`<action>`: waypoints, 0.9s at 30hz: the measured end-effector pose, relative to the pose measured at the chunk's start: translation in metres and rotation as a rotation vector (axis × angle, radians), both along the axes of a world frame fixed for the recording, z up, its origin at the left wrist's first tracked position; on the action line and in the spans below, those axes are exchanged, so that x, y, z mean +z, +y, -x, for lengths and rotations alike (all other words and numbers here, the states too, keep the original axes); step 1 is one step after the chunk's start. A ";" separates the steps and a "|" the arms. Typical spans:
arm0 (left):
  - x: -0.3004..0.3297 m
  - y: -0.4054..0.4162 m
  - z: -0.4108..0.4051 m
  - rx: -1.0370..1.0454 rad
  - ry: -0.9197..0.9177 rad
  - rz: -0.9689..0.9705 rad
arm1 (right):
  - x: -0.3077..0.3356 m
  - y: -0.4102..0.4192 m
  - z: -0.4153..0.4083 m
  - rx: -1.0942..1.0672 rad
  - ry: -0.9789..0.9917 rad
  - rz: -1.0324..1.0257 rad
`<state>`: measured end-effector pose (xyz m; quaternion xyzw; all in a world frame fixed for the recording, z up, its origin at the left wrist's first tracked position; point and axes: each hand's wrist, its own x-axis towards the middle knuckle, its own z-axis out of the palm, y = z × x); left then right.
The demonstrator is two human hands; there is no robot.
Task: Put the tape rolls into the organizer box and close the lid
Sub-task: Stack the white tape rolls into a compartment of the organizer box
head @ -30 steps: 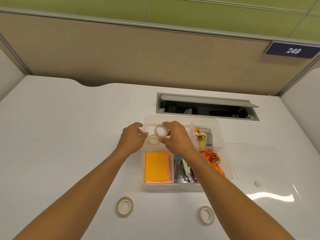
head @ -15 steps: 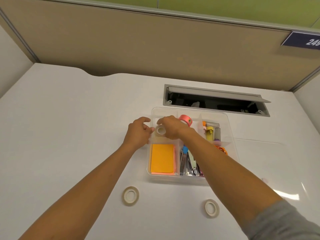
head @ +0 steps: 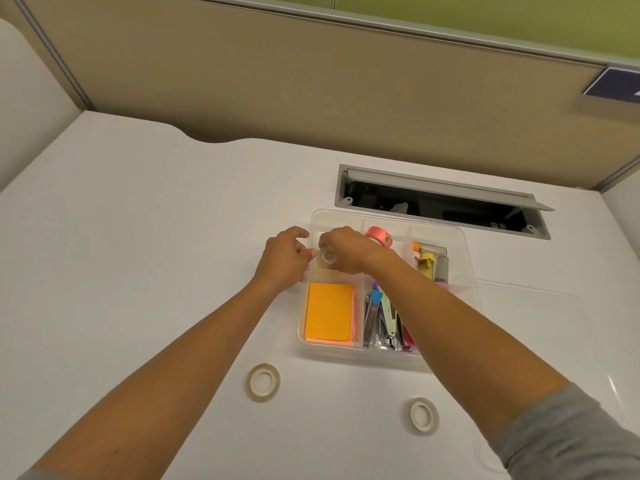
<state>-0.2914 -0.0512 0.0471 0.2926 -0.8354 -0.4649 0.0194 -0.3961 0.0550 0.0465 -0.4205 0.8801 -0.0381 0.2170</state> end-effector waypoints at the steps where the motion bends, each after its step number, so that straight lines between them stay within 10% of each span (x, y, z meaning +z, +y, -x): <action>1: 0.000 0.000 0.000 -0.004 -0.001 0.008 | 0.000 0.000 0.000 0.004 0.000 -0.007; 27: -0.002 -0.001 0.001 -0.013 -0.009 0.033 | -0.003 -0.004 -0.010 -0.103 -0.026 0.100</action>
